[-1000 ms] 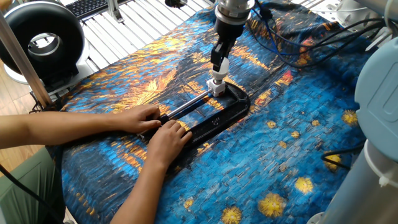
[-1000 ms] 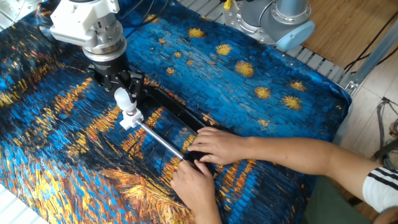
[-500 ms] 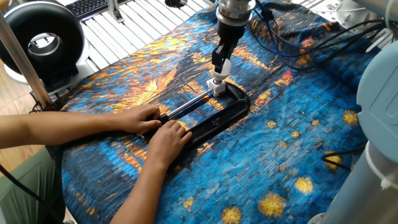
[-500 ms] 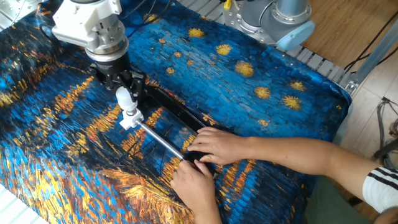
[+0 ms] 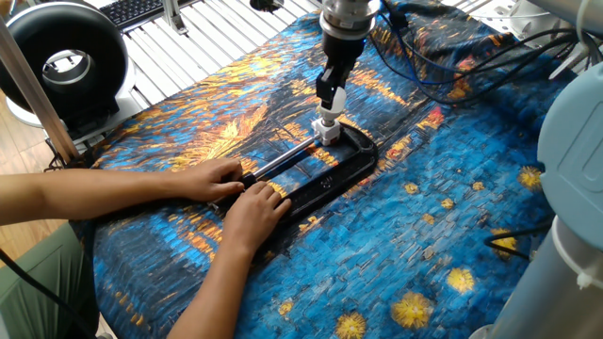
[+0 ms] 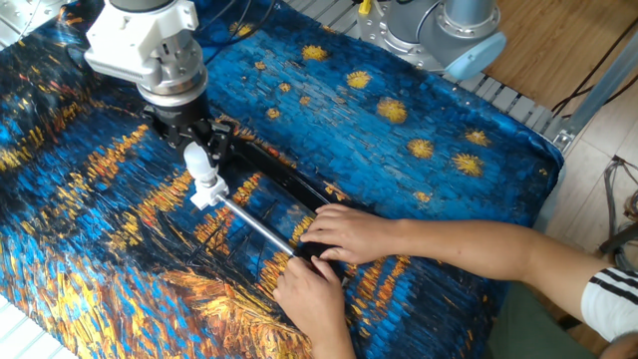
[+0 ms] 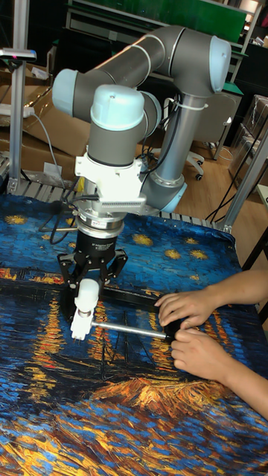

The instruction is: Install the light bulb by rotating it

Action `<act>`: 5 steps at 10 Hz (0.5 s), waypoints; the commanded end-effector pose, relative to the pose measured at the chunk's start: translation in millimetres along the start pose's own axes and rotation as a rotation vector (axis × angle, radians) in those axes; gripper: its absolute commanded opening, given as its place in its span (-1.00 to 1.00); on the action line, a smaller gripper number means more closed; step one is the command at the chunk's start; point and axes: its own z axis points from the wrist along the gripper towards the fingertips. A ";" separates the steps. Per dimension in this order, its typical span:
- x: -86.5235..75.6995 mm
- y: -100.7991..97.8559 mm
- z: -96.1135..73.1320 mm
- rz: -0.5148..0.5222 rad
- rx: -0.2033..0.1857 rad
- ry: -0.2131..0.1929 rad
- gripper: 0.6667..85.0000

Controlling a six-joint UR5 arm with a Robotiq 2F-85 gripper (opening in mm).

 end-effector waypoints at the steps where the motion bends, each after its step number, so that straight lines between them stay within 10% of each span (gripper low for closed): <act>1: -4.5 4.3 0.6 -0.047 -0.012 -0.001 -0.47; 5: 1.4 -3.5 1.6 -0.098 -0.012 0.021 -0.45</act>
